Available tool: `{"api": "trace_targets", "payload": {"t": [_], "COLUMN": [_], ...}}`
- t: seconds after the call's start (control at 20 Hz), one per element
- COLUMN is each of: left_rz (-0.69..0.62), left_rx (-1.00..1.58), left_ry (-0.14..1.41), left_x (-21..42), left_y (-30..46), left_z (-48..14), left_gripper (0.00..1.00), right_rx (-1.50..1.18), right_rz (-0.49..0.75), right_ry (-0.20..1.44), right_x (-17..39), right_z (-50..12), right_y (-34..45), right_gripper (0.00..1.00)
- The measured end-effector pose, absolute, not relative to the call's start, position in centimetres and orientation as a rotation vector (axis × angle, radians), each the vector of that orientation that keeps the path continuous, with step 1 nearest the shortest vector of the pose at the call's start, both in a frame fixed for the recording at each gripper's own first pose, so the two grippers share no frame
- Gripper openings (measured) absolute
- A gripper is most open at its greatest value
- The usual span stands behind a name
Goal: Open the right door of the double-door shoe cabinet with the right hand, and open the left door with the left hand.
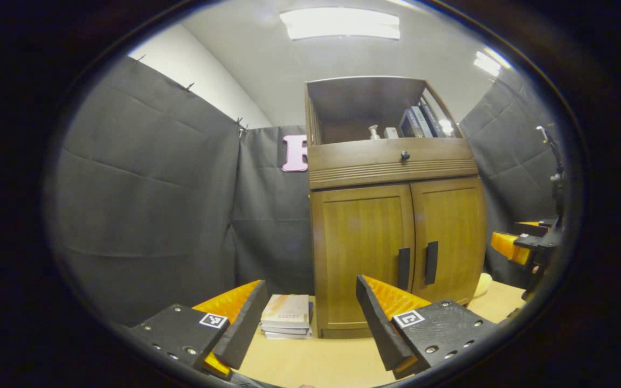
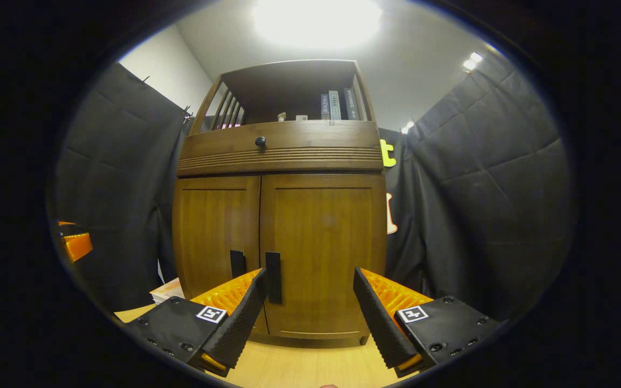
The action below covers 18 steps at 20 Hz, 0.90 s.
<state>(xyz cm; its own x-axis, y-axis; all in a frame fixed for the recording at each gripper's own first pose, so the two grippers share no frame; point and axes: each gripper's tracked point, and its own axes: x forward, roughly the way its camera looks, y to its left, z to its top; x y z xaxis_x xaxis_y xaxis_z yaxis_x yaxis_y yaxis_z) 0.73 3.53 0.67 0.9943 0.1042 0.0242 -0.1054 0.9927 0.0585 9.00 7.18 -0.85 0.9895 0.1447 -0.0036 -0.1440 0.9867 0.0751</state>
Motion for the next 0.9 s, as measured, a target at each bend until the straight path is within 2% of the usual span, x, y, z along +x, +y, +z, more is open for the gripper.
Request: {"api": "trace_targets", "payload": {"t": [0.45, 0.5, 0.75, 0.8, 0.9], "left_rz": [0.191, 0.204, 0.255, 0.264, 0.282], "left_rx": [0.074, 0.079, 0.097, 0.099, 0.103], "left_ry": [-0.022, -0.021, -0.022, -0.019, -0.013], "left_x": [-1.9, -2.1, -3.8, -4.0, -4.6], "left_y": [6.7, 7.3, 9.4, 9.8, 10.6], "left_z": [0.6, 0.7, 0.8, 0.8, 0.6], "left_gripper": [0.96, 0.96, 0.95, 0.95, 0.95], "right_rx": [0.105, 0.115, 0.115, 0.108, 0.101], "right_rz": [0.257, 0.258, 0.238, 0.232, 0.224], "right_ry": [-0.026, -0.028, -0.014, -0.008, 0.010], "right_x": [15.2, 15.8, 19.7, 20.4, 21.8], "right_z": [-0.4, -0.5, -2.0, -2.5, -3.5], "right_y": [13.0, 13.4, 14.6, 14.9, 15.2], "right_gripper": [0.99, 0.97, 0.99, 0.96, 0.99]}}
